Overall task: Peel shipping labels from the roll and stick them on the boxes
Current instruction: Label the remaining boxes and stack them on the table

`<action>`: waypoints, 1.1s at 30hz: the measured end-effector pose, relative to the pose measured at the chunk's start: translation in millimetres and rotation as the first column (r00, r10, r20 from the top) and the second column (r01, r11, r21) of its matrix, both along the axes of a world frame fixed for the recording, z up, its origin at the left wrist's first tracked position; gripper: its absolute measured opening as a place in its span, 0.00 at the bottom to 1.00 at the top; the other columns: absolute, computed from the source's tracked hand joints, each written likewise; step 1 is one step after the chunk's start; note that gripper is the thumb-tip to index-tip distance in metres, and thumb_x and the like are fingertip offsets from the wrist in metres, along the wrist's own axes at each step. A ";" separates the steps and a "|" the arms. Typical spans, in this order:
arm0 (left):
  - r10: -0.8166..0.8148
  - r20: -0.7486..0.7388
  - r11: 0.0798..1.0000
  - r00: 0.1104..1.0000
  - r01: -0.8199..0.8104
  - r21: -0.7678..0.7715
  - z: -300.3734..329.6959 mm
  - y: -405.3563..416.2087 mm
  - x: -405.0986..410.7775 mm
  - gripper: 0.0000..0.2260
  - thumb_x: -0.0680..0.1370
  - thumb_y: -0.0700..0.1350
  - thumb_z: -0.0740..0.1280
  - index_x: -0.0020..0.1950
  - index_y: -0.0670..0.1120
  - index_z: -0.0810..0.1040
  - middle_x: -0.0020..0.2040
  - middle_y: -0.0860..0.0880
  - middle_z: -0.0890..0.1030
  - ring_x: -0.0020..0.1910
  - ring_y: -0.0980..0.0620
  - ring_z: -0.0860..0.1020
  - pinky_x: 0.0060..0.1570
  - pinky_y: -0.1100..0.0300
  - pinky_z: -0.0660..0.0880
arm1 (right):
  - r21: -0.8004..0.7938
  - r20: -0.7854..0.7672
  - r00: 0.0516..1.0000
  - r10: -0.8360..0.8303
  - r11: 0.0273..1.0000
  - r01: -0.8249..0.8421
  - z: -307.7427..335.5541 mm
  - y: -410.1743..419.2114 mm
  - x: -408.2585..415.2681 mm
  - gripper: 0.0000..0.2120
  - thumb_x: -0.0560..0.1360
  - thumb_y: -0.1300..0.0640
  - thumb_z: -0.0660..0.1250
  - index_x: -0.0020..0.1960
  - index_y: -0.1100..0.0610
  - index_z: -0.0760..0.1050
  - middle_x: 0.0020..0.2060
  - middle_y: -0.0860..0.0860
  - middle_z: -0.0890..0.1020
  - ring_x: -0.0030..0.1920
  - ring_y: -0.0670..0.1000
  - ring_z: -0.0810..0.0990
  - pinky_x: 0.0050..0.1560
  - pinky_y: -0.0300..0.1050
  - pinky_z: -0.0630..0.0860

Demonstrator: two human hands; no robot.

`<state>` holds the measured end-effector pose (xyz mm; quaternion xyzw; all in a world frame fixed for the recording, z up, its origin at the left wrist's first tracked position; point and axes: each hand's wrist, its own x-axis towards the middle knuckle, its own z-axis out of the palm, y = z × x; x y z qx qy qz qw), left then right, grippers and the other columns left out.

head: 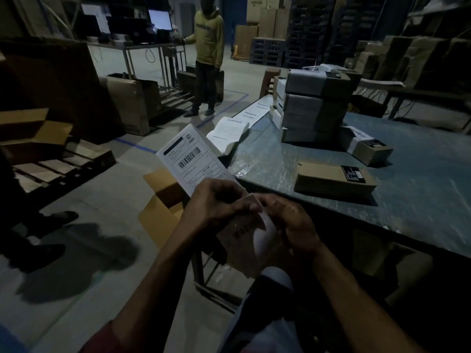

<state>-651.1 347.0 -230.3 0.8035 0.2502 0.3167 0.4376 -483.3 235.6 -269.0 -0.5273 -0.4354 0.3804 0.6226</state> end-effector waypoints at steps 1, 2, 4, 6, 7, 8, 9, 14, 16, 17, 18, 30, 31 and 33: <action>0.004 -0.014 1.000 1.000 -0.004 -0.001 -0.3 2.6 -0.6 0.05 0.75 0.48 0.79 0.45 0.48 0.88 0.40 0.52 0.88 0.41 0.54 0.87 0.42 0.52 0.83 | -0.045 -0.021 1.000 -0.012 0.999 0.011 0.6 3.4 2.5 0.18 0.80 0.46 0.65 0.58 0.58 0.85 0.51 0.60 0.87 0.53 0.58 0.87 0.53 0.52 0.82; 0.000 -0.027 1.000 1.000 0.000 0.000 -1.1 4.8 -1.2 0.05 0.76 0.48 0.79 0.46 0.48 0.88 0.41 0.52 0.88 0.41 0.54 0.87 0.43 0.51 0.84 | -0.091 -0.028 0.999 -0.025 0.996 0.022 -1.5 6.3 5.2 0.20 0.81 0.45 0.63 0.54 0.58 0.87 0.50 0.61 0.87 0.51 0.60 0.87 0.52 0.54 0.81; -0.029 -0.036 1.000 0.999 0.029 -0.004 -3.6 8.1 -2.9 0.04 0.77 0.49 0.78 0.48 0.49 0.89 0.42 0.52 0.88 0.43 0.53 0.87 0.46 0.51 0.83 | -0.149 -0.014 0.999 -0.050 0.988 0.047 -9.2 11.2 10.2 0.24 0.82 0.41 0.63 0.53 0.59 0.87 0.49 0.63 0.87 0.52 0.65 0.86 0.55 0.58 0.80; -0.020 -0.054 0.999 0.998 0.022 0.029 -5.7 11.2 -3.9 0.04 0.78 0.49 0.76 0.49 0.50 0.89 0.43 0.55 0.88 0.43 0.56 0.86 0.45 0.54 0.82 | -0.174 0.019 0.997 -0.078 0.981 0.080 -16.1 14.7 12.6 0.24 0.82 0.41 0.63 0.54 0.59 0.87 0.49 0.63 0.87 0.53 0.68 0.85 0.57 0.61 0.79; -0.001 -0.075 0.998 0.997 0.006 0.069 -7.2 12.4 -3.9 0.04 0.78 0.50 0.77 0.49 0.51 0.89 0.43 0.56 0.88 0.43 0.58 0.86 0.44 0.55 0.82 | -0.178 0.035 0.995 -0.092 0.979 0.096 -19.2 16.1 13.5 0.24 0.81 0.41 0.64 0.53 0.60 0.87 0.49 0.63 0.87 0.53 0.67 0.85 0.56 0.60 0.79; 0.033 -0.094 0.993 0.995 -0.022 0.117 -9.2 12.9 -3.9 0.04 0.77 0.50 0.77 0.49 0.52 0.89 0.43 0.57 0.88 0.43 0.60 0.85 0.44 0.55 0.82 | -0.184 0.039 0.994 -0.106 0.977 0.111 -20.9 17.4 14.3 0.24 0.80 0.42 0.66 0.53 0.63 0.87 0.48 0.65 0.87 0.51 0.66 0.86 0.54 0.58 0.79; 0.079 -0.095 0.985 0.992 -0.063 0.161 -11.7 12.8 -3.6 0.04 0.76 0.50 0.78 0.49 0.53 0.89 0.43 0.58 0.88 0.44 0.62 0.85 0.44 0.56 0.82 | -0.191 0.047 0.992 -0.119 0.973 0.126 -23.5 19.4 15.6 0.25 0.79 0.43 0.66 0.52 0.66 0.85 0.48 0.67 0.86 0.48 0.63 0.85 0.50 0.56 0.77; -0.037 -0.015 0.961 0.999 0.040 0.273 -22.8 13.9 -10.6 0.10 0.75 0.42 0.78 0.53 0.53 0.88 0.49 0.55 0.88 0.50 0.59 0.86 0.50 0.51 0.84 | -0.209 0.005 0.988 -0.155 0.966 0.153 -34.1 24.9 17.8 0.27 0.82 0.48 0.68 0.49 0.76 0.80 0.44 0.70 0.84 0.43 0.60 0.80 0.46 0.56 0.75; -0.079 -0.119 0.946 0.990 0.112 0.305 -27.9 21.5 -13.9 0.14 0.75 0.39 0.77 0.59 0.51 0.87 0.53 0.55 0.87 0.54 0.60 0.85 0.53 0.50 0.84 | -0.250 -0.093 0.980 -0.178 0.957 0.150 -37.7 25.3 18.6 0.21 0.82 0.53 0.67 0.51 0.73 0.82 0.44 0.69 0.84 0.41 0.57 0.82 0.44 0.49 0.78; -0.056 -0.148 0.937 0.987 0.103 0.333 -30.1 24.2 -14.8 0.16 0.75 0.37 0.77 0.61 0.51 0.86 0.55 0.56 0.86 0.55 0.61 0.84 0.53 0.51 0.83 | -0.271 -0.114 0.979 -0.168 0.954 0.132 -39.4 25.6 18.0 0.19 0.83 0.54 0.66 0.52 0.73 0.83 0.44 0.68 0.84 0.41 0.57 0.82 0.43 0.45 0.78; -0.024 -0.143 0.928 0.989 0.075 0.364 -31.8 24.6 -15.1 0.16 0.75 0.37 0.77 0.60 0.52 0.86 0.55 0.56 0.86 0.55 0.60 0.84 0.52 0.51 0.83 | -0.281 -0.117 0.981 -0.157 0.952 0.119 -40.9 26.3 18.1 0.19 0.83 0.54 0.66 0.53 0.73 0.83 0.45 0.68 0.84 0.42 0.57 0.82 0.45 0.46 0.78; 0.081 0.101 0.947 0.992 -0.108 0.303 -39.8 2.5 -24.5 0.12 0.74 0.38 0.79 0.51 0.53 0.87 0.48 0.62 0.86 0.51 0.64 0.84 0.49 0.64 0.81 | -0.323 -0.091 0.981 -0.171 0.937 0.133 -64.5 21.2 31.1 0.13 0.82 0.59 0.68 0.39 0.60 0.81 0.31 0.51 0.84 0.32 0.50 0.81 0.36 0.41 0.75; 0.059 0.107 0.965 0.993 -0.084 0.247 -31.3 3.1 -25.7 0.10 0.75 0.37 0.78 0.51 0.51 0.87 0.47 0.59 0.87 0.51 0.61 0.85 0.50 0.62 0.82 | -0.346 -0.071 0.985 -0.159 0.930 0.125 -67.7 22.2 34.3 0.12 0.83 0.63 0.66 0.41 0.57 0.80 0.30 0.46 0.84 0.34 0.46 0.82 0.37 0.41 0.78; 0.035 0.171 0.982 0.985 -0.065 0.176 -11.7 5.5 -28.6 0.05 0.77 0.37 0.75 0.50 0.46 0.87 0.46 0.53 0.88 0.47 0.57 0.86 0.48 0.61 0.81 | -0.399 -0.059 0.981 -0.187 0.905 0.148 -76.0 26.3 38.3 0.12 0.83 0.69 0.61 0.47 0.57 0.78 0.30 0.42 0.84 0.41 0.49 0.82 0.39 0.38 0.79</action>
